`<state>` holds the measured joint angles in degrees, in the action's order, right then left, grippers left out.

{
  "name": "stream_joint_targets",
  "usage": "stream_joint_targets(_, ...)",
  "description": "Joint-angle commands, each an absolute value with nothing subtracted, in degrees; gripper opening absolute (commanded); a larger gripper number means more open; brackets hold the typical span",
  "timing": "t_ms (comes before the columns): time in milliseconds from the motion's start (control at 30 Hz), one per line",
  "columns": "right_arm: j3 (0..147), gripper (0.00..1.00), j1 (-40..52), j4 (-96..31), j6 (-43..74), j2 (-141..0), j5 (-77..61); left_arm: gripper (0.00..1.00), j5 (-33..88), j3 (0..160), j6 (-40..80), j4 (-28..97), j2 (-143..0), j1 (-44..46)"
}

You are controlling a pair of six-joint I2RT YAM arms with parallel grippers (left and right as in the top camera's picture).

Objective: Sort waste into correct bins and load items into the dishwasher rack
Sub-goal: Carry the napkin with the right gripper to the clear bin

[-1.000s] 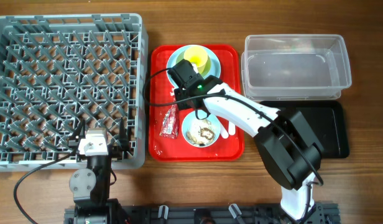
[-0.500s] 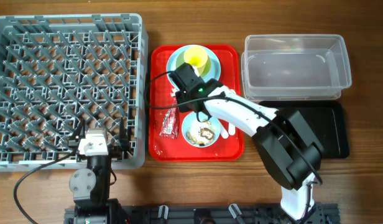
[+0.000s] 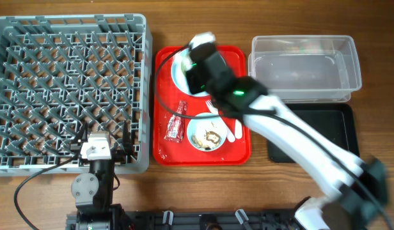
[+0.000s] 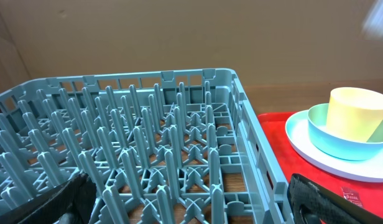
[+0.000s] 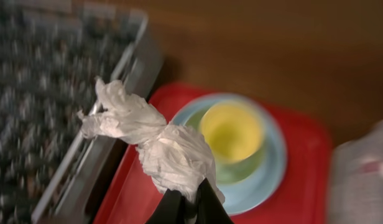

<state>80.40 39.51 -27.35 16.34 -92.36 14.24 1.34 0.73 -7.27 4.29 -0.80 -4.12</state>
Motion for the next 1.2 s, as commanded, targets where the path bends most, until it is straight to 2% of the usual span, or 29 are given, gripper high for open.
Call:
stream_joint_targets(0, 81.4, 0.04, 34.0, -29.0, 10.1, -86.9, 30.3, 1.00, 1.0, 0.3, -8.0, 4.3, -0.4, -3.9)
stream_joint_targets(100, 81.2, 0.04, 26.5, -30.5, 9.0, -86.9, 28.8, 1.00, 1.0, 0.3, -8.0, 4.3, -0.4, -3.9)
stream_joint_targets(333, 80.1, 0.04, 8.4, -33.1, 9.6, -94.1, 6.6, 1.00, 1.0, 0.3, -7.9, 4.3, -0.4, -3.9)
stream_joint_targets(467, 80.1, 0.04, 4.6, -32.6, 9.3, -102.9, 0.0, 1.00, 1.0, 0.3, -8.0, 4.3, -0.4, -3.9)
stream_joint_targets(600, 80.1, 0.07, 4.5, -32.7, 9.0, -108.1, -2.1, 1.00, 1.0, 0.3, -7.9, 4.3, -0.4, -3.9)
stream_joint_targets(633, 80.1, 0.13, 4.5, -32.8, 9.0, -108.4, -2.8, 1.00, 1.0, 0.3, -7.9, 4.3, -0.4, -3.9)
stream_joint_targets(667, 80.1, 0.27, 4.5, -32.8, 9.0, -108.4, -3.6, 1.00, 1.0, 0.3, -8.0, 4.3, -0.4, -3.9)
stream_joint_targets(700, 80.2, 0.47, 4.5, -32.8, 9.0, -108.3, -4.0, 1.00, 1.0, 0.3, -8.0, 4.3, -0.4, -3.9)
stream_joint_targets(733, 80.2, 0.55, 4.5, -32.9, 9.0, -108.0, -4.0, 1.00, 1.0, 0.3, -7.9, 4.3, -0.4, -3.9)
stream_joint_targets(867, 81.4, 0.66, 4.6, -34.5, 10.2, -105.7, -4.0, 1.00, 1.0, 0.3, -7.9, 4.3, -0.4, -3.9)
stream_joint_targets(1033, 84.7, 0.66, 5.5, -37.6, 14.0, -99.2, -4.2, 1.00, 1.0, 0.3, -7.9, 4.3, -0.4, -3.9)
stream_joint_targets(1067, 84.7, 0.64, 5.6, -37.6, 14.0, -98.1, -4.1, 1.00, 1.0, 0.3, -7.9, 4.3, -0.4, -3.9)
stream_joint_targets(1100, 84.7, 0.57, 5.6, -37.9, 13.9, -97.3, -3.9, 1.00, 1.0, 0.3, -7.9, 4.3, -0.4, -3.9)
stream_joint_targets(1133, 84.7, 0.41, 5.6, -38.6, 14.0, -96.9, -3.9, 1.00, 1.0, 0.3, -8.0, 4.3, -0.4, -3.9)
stream_joint_targets(1167, 84.7, 0.20, 5.6, -39.5, 14.0, -96.9, -3.9, 1.00, 1.0, 0.3, -8.0, 4.3, -0.4, -3.9)
